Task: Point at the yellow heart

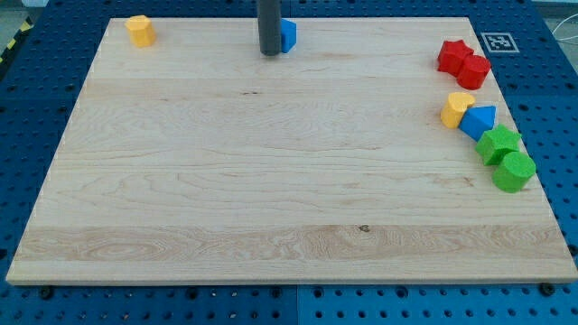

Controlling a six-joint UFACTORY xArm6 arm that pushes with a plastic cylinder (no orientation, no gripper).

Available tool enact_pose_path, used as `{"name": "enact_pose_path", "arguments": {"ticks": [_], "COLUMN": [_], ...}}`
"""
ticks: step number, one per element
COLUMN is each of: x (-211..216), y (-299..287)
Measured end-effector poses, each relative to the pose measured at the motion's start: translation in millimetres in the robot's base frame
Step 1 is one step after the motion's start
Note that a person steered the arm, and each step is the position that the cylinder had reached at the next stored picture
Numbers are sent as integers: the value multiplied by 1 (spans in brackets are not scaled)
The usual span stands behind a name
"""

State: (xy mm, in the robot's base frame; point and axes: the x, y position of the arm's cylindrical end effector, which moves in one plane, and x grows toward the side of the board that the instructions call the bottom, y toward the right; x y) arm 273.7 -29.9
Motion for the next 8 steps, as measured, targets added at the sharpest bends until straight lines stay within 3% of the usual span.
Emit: {"name": "enact_pose_path", "arguments": {"ticks": [1,2,4,6,8], "x": [9,47,54,95,42], "y": [7,34,38,120,140]}}
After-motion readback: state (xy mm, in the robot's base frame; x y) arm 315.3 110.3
